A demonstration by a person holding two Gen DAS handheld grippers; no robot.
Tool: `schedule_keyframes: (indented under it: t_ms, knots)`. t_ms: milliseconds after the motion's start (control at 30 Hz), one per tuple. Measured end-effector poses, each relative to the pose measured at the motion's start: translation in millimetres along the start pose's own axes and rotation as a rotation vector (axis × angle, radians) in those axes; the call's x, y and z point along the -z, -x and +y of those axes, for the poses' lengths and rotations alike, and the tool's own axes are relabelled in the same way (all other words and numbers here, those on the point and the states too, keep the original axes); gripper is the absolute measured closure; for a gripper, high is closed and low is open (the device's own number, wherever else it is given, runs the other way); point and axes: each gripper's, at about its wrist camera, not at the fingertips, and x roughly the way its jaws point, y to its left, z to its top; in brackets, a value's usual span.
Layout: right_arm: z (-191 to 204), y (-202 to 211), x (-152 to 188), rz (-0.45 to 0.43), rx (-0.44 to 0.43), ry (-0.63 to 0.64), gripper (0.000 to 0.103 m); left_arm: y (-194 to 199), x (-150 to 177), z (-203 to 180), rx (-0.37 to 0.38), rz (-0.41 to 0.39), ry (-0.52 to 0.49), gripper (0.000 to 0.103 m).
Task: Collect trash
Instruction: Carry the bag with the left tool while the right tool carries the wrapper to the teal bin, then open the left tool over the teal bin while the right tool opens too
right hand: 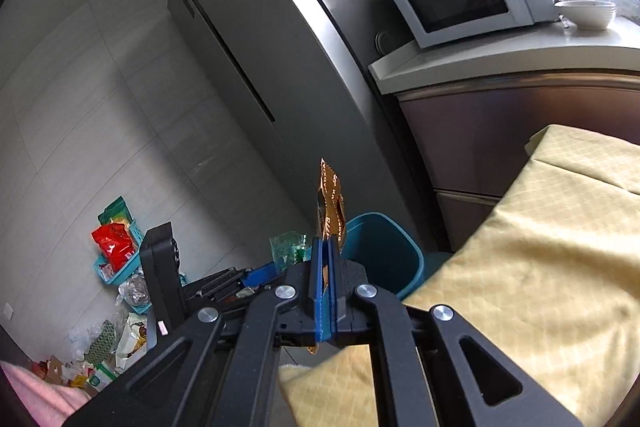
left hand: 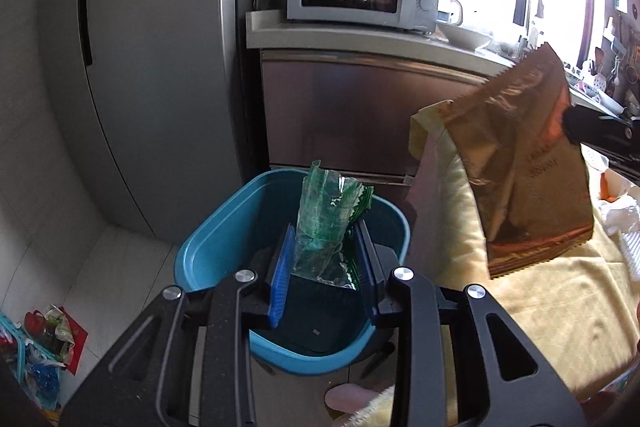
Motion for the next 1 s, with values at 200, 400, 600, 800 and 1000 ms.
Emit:
schedule_keyframes:
  t_ms: [200,400,600,800,1000]
  knots:
    - [-13,-57,-9,0.085,0.012,-0.041,0.101,-33,2,14,0.002,0.058,0.028,0.073]
    - [-20,-105,-6,0.195,0.061,-0.067,0.101,-66,7,22,0.002,0.120,0.046,0.069]
    - [-25,-128,1,0.272,0.131,-0.087,0.099,-89,8,30,0.004,0.163,0.061,0.059]
    - [-25,-122,8,0.275,0.151,-0.090,0.091,-93,6,33,-0.015,0.157,0.057,0.056]
    - [-23,-109,6,0.242,0.157,-0.071,0.086,-63,8,24,-0.013,0.093,0.067,0.054]
